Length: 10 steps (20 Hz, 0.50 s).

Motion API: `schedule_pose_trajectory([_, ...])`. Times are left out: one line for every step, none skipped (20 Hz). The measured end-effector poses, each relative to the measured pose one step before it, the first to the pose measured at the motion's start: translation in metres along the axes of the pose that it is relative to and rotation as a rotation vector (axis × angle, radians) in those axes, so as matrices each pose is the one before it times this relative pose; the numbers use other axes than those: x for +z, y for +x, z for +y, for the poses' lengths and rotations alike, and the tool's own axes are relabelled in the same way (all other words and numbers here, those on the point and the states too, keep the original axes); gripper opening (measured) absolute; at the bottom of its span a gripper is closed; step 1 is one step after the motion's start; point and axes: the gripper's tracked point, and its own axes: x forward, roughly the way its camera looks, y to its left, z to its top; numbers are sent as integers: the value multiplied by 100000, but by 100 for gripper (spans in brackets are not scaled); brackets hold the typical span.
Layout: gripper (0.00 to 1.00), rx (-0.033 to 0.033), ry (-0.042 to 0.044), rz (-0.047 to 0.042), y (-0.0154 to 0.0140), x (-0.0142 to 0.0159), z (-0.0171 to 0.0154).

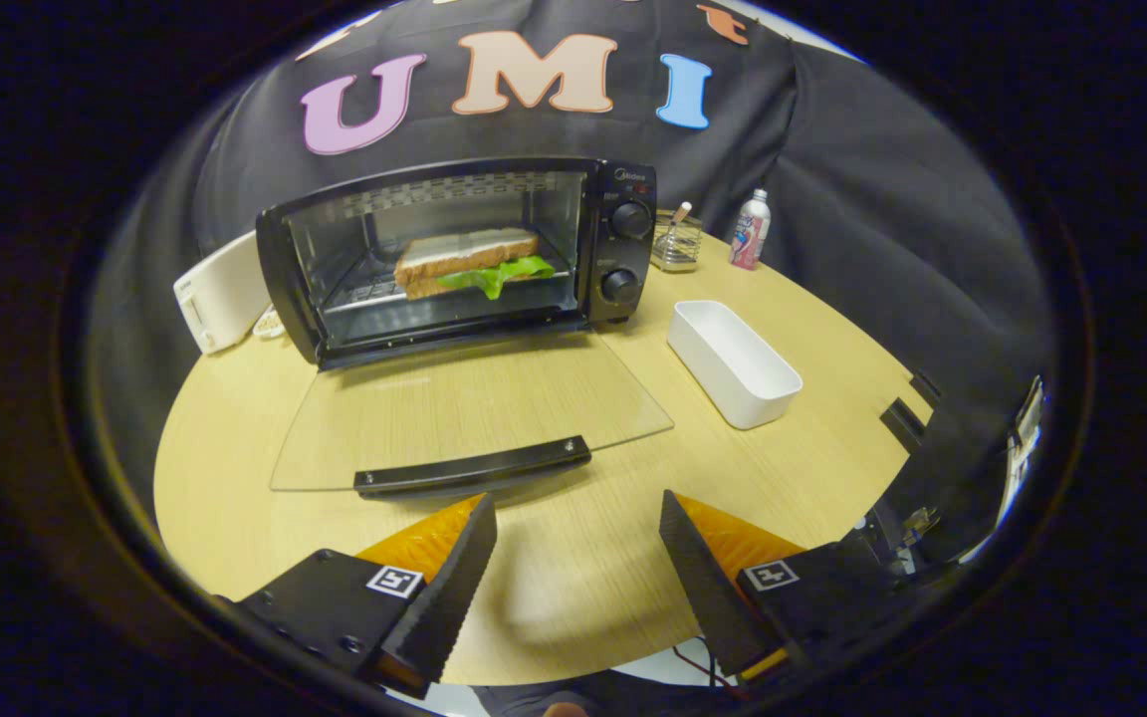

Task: Open the toaster oven, put the food inside, and close the toaster oven door.

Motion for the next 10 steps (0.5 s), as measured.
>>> schedule_pose_trajectory([100,58,-845,703,117,-349,157])
schedule_pose_trajectory([99,228,-714,518,86,-208,212])
schedule_pose_trajectory([99,-104,-994,653,109,-337,176])
schedule_pose_trajectory([99,-14,-1093,763,181,-273,149])
schedule_pose_trajectory([99,301,-1032,821,272,-357,256])
schedule_pose_trajectory([99,562,-1118,601,306,-253,318])
schedule_pose_trajectory([99,711,-1219,242,345,-215,354])
schedule_pose_trajectory([99,691,-1273,432,342,-109,351])
schedule_pose_trajectory([99,736,-1261,397,183,-179,289])
schedule_pose_trajectory([99,550,535,-2212,176,501,349])
